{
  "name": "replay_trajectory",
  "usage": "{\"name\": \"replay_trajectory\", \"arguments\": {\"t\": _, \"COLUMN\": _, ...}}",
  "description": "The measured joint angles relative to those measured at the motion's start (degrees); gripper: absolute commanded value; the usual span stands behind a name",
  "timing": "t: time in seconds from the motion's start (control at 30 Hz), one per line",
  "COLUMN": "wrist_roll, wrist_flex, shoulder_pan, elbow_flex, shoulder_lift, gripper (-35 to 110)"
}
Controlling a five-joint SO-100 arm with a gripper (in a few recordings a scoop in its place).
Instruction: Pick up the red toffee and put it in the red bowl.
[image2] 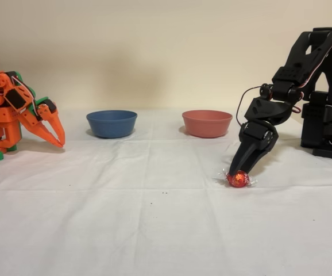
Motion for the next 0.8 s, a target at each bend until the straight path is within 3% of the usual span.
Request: {"name": "replay_trajectory", "arguments": {"t": 0.8, "wrist_roll": 0.5, "wrist_flex": 0.2, "shoulder_pan": -0.4, "elbow_flex": 5.0, "shoulder_lift": 5.4, "gripper": 24}}
